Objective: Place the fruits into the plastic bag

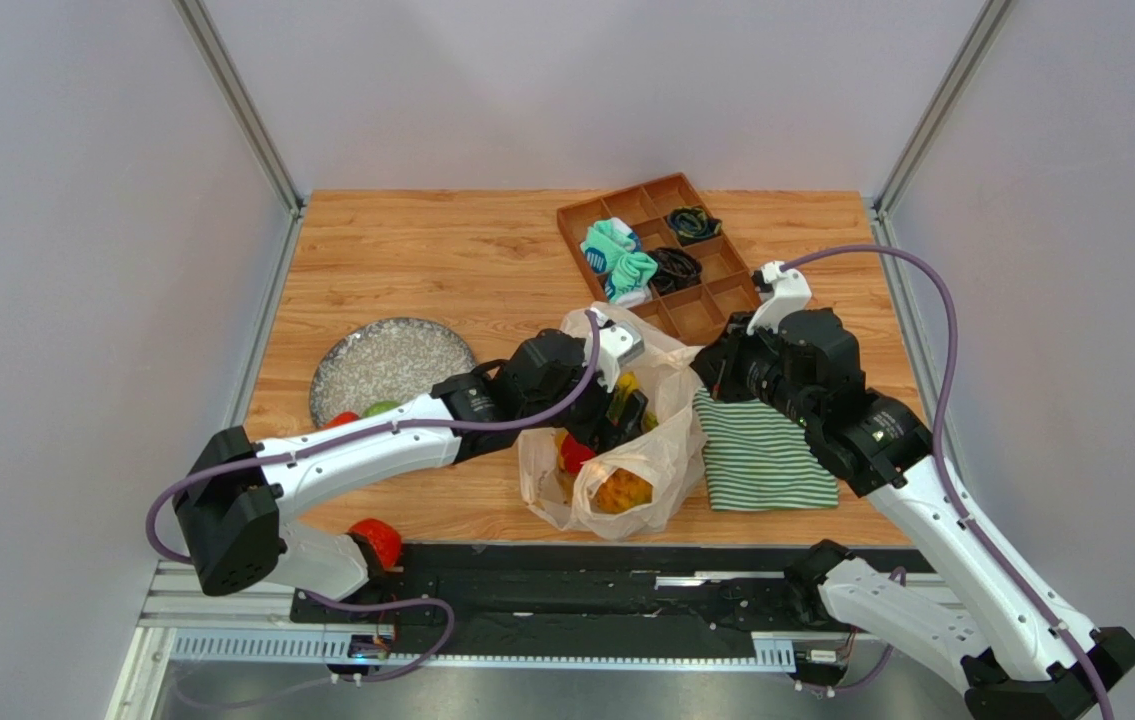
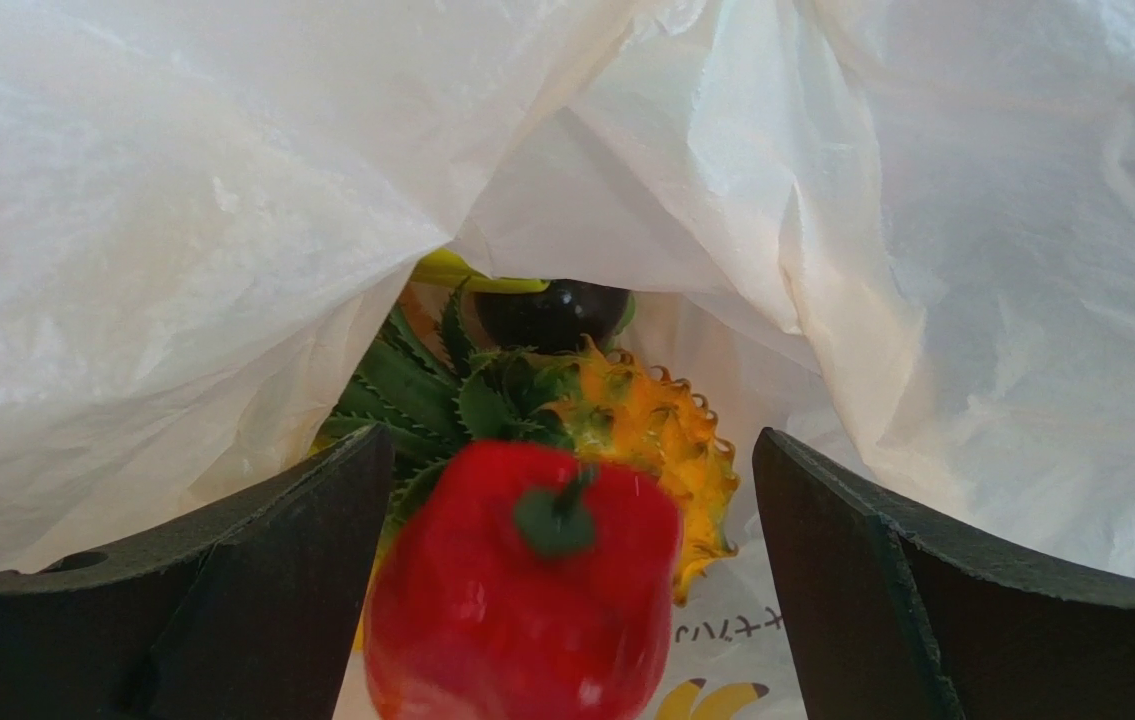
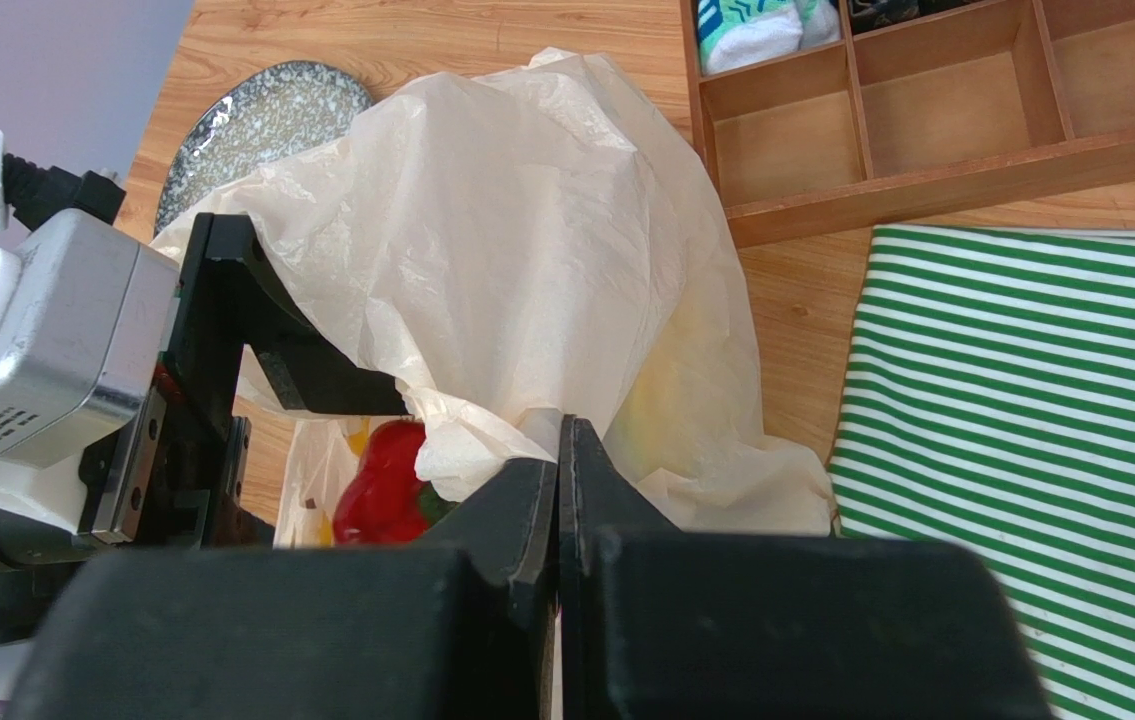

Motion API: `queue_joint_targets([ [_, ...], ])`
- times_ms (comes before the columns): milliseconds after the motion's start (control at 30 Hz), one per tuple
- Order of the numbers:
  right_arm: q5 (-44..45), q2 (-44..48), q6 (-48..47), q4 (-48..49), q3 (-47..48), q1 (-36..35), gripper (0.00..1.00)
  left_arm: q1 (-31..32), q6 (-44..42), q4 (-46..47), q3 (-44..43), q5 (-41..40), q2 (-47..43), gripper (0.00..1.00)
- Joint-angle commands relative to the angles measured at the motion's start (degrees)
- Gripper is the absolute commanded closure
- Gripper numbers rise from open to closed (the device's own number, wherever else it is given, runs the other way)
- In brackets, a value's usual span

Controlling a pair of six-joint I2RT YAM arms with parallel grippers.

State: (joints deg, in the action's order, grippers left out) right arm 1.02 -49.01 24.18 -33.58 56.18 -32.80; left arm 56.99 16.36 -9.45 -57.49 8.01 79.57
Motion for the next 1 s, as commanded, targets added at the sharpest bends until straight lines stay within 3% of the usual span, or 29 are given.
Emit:
queue_joint_targets([
  [0,0.57,0.32,0.34,1.77,1.47,0.19,1.00,0.22,-0.36,2.16,-2.62,2.45,-4.49,0.02],
  [333,0.39,0.06,0.25,2.21,1.47,0.10,1.00,0.22,-3.26,-1.35,-3.41,5.18,-18.48,0.02],
  [400,0.39,-0.12,0.08,2.29,1.65,0.19,1.00,0.22,-3.44,-3.81,-4.03,3.60,-22.24,0.02],
  [500,0.65,-0.20,-0.01,2.12,1.74,0.10,1.00,-0.39,-3.70,-7.15,-3.85,-5.26,-28.30,0.01],
  [733,-0.14,-0.56,0.16,2.82,1.39,0.10,1.00,-21.28,7.00,-20.85,-1.75,-17.85,-37.64,0.01],
  [900,-0.23,-0.47,0.25,3.08,1.21,0.19,1.00,-39.36,18.85,-32.46,3.08,-15.85,-34.85,0.01],
  [967,-0.22,-0.56,0.25,3.09,1.12,0.10,1.00,-43.09,20.72,-33.35,7.11,-13.64,-32.91,0.01],
])
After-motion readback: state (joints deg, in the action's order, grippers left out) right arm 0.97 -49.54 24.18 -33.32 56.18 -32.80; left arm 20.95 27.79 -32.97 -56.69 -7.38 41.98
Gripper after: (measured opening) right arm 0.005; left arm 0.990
